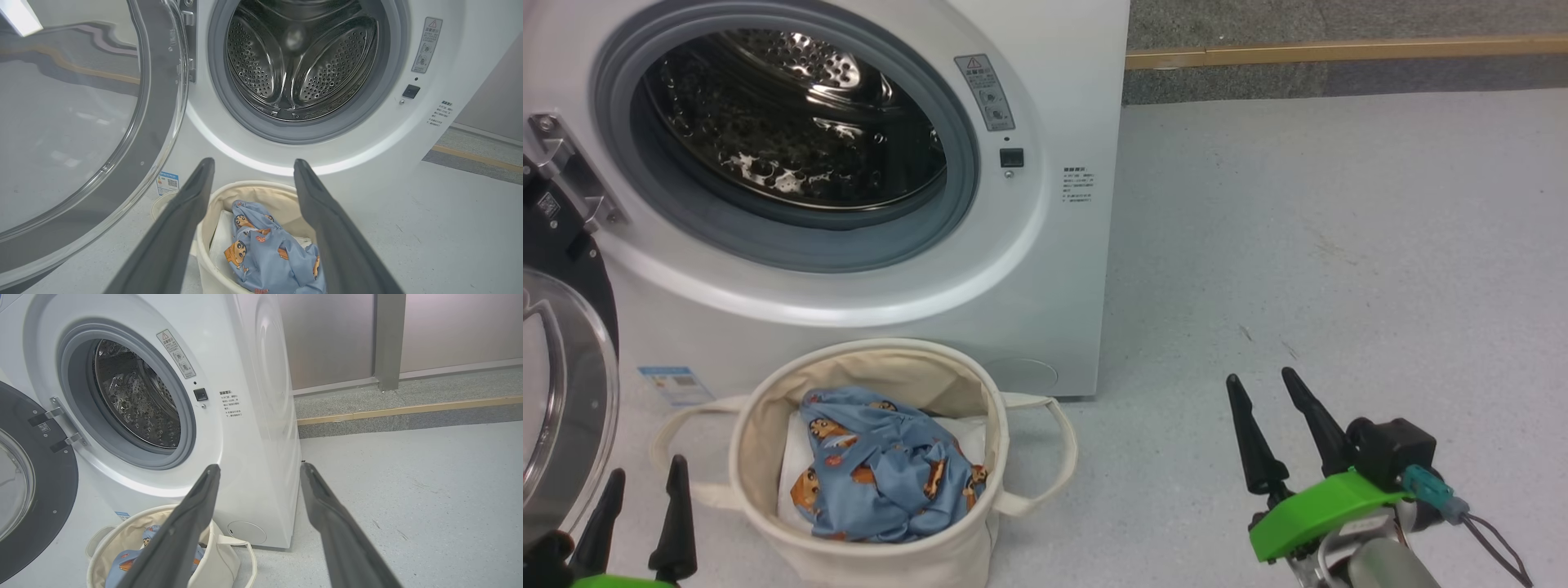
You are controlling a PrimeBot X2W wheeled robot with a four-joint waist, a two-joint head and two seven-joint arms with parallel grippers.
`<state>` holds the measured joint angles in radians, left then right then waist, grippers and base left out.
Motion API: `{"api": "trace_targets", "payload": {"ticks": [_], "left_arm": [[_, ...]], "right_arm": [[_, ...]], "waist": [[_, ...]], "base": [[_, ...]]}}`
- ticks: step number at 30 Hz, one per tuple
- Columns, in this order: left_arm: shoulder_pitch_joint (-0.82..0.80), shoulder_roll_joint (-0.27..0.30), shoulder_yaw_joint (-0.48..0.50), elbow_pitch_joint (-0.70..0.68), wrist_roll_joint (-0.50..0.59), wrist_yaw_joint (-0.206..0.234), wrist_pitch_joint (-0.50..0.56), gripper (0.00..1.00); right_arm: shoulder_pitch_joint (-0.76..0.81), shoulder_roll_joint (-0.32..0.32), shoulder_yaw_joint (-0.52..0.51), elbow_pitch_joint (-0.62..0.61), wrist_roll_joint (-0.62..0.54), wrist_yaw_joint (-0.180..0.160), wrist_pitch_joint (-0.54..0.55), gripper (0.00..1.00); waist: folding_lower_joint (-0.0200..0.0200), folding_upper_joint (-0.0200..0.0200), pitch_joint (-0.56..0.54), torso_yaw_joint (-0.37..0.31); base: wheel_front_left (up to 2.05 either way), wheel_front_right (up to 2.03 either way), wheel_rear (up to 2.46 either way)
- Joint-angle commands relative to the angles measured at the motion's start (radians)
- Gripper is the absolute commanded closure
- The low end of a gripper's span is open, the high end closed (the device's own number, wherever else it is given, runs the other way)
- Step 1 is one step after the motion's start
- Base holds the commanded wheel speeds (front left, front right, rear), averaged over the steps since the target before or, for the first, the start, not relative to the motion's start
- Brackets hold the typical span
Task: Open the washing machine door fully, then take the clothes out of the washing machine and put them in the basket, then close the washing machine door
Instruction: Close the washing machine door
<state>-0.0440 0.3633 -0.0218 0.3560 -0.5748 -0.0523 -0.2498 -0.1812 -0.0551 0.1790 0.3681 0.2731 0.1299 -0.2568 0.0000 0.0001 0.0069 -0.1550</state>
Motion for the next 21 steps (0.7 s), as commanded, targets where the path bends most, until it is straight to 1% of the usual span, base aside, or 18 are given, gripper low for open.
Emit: {"api": "trace_targets", "payload": {"ticks": [1, 17, 21], "left_arm": [[-0.034, 0.034, 0.046, -0.024, 0.003, -0.001, -0.012, 0.0], [-0.04, 0.027, 0.056, -0.021, 0.017, -0.011, -0.012, 0.0], [-0.044, 0.025, 0.06, -0.017, 0.027, -0.008, -0.012, 0.0]], "right_arm": [[-0.019, -0.001, 0.018, -0.034, -0.005, 0.001, -0.005, 0.0], [-0.021, 0.0, 0.017, -0.027, -0.004, 0.001, -0.005, 0.0], [-0.02, 0.0, 0.015, -0.025, -0.005, 0.001, -0.005, 0.0]], "waist": [[0.0, -0.0001, 0.001, 0.0], [0.0, -0.0001, 0.009, 0.001], [0.0, -0.0001, 0.011, 0.004]], "base": [[0.0, 0.0, 0.0], [0.0, 0.0, 0.0], [-0.44, 0.19, 0.26]]}}
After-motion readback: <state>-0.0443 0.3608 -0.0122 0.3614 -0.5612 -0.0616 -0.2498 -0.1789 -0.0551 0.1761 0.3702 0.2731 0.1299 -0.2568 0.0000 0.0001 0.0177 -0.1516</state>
